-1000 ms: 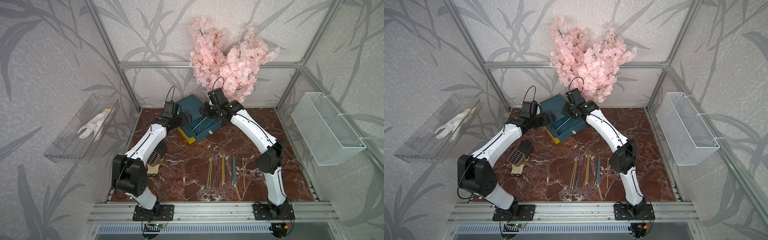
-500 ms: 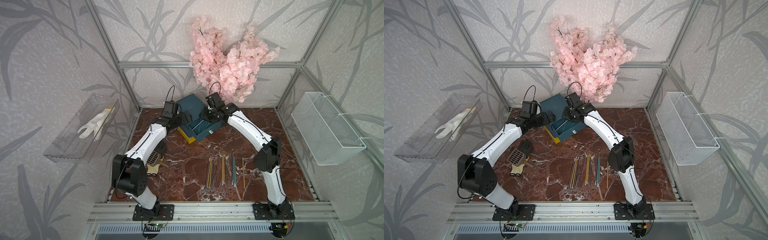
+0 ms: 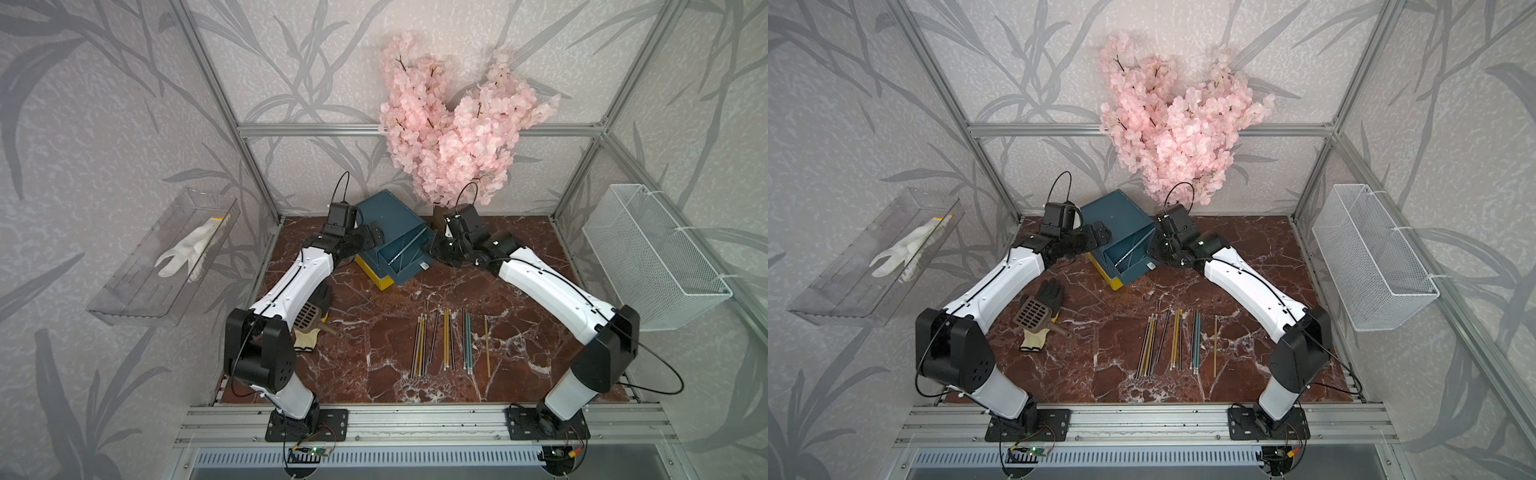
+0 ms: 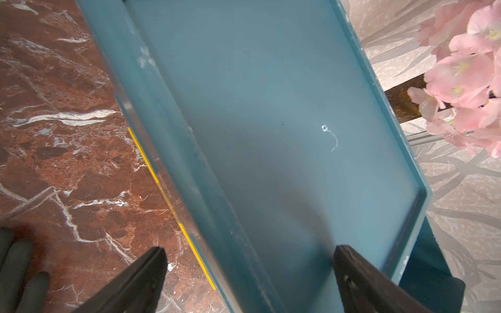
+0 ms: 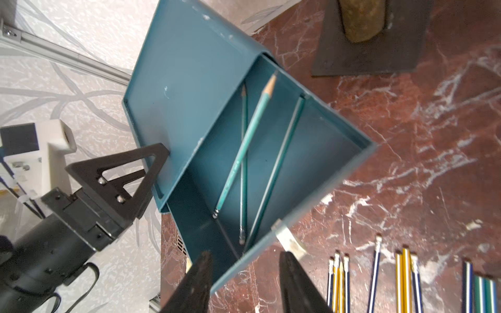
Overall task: Please place the pencils in the drawer according to their color
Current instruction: Open the drawer in the storage box.
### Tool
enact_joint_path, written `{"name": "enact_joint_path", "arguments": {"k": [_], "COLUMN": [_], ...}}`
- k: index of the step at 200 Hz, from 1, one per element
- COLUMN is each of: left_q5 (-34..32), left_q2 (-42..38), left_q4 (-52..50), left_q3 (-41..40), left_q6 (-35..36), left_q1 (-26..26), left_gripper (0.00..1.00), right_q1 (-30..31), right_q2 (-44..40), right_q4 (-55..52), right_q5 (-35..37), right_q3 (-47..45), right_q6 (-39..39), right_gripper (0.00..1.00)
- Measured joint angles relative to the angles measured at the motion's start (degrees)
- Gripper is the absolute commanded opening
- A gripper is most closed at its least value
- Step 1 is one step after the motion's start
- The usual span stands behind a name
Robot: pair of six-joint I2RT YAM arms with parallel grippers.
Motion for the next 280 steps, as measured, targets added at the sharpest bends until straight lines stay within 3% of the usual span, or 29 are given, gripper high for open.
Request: {"name": "enact_joint_path", "arguments": {"k": [27, 67, 181, 245, 280], "left_q5": [-0.15, -0.17, -0.13, -0.09, -0.04], "left_q2": [0.33, 0.66, 0.74, 0.81, 0.85], "left_q4": [-0.07, -0.07, -0.04, -0.02, -0.02], "left_q3": [0.42, 0.79, 0.83, 0.83, 0.85], "left_q6": [0.07, 0.44, 0.44, 0.44, 0.44], "left_q1": [0.00, 0.24, 0.26, 0.26, 0.26], "left_gripper": [1.00, 1.00, 1.00, 1.00, 1.00], "right_q1": [-0.94, -1.99, -2.47, -2.56, -2.84], "right_q2": [-4.33, -2.25, 1.75, -4.59, -3.32], "right_q4": [7.58, 19.17, 34.14, 33.48, 35.65], "right_q5": [-1.38, -5.14, -8.66, -8.31, -8.87], "right_q3": [-11.41, -21.29, -21.59, -23.15, -23.21], "right_q6": [4.96, 11.80, 18.34, 18.25, 19.34], "right_gripper": [0.45, 0.44, 0.40, 0.41, 0.41]}}
